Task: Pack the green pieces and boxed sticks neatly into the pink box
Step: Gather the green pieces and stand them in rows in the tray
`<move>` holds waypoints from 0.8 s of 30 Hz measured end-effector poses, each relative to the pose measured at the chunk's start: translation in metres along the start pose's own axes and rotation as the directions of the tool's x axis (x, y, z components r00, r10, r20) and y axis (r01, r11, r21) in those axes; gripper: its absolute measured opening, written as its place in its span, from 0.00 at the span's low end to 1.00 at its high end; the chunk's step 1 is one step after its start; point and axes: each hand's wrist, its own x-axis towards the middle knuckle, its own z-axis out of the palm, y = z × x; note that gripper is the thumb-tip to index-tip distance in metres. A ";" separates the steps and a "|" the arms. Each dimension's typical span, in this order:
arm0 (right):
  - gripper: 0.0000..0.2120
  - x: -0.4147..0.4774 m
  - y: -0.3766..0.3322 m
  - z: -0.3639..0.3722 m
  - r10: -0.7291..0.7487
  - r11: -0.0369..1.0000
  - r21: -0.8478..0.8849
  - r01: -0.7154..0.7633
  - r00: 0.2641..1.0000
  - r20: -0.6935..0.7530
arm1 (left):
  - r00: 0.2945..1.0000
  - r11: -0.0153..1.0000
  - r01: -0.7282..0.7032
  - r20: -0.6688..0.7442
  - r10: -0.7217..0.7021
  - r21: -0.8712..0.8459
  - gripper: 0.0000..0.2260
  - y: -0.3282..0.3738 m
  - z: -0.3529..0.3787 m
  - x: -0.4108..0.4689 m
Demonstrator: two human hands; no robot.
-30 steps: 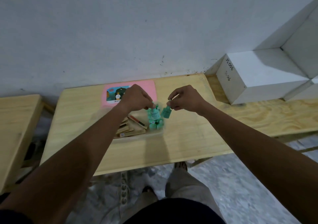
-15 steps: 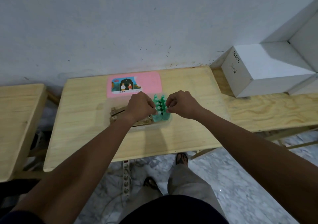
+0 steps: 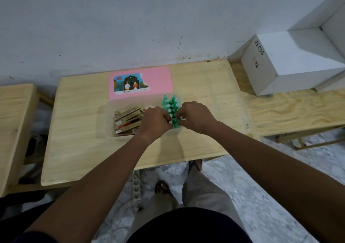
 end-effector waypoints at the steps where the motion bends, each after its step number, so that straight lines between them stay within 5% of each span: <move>1: 0.07 0.001 0.000 0.001 0.012 1.000 -0.012 -0.012 1.000 -0.001 | 1.000 1.000 0.005 -0.003 -0.005 -0.006 0.07 0.000 0.001 0.001; 24: 0.08 -0.004 -0.018 -0.006 0.065 0.996 0.069 -0.064 0.998 -0.014 | 0.999 0.994 0.029 -0.023 -0.032 -0.105 0.05 -0.019 -0.010 -0.013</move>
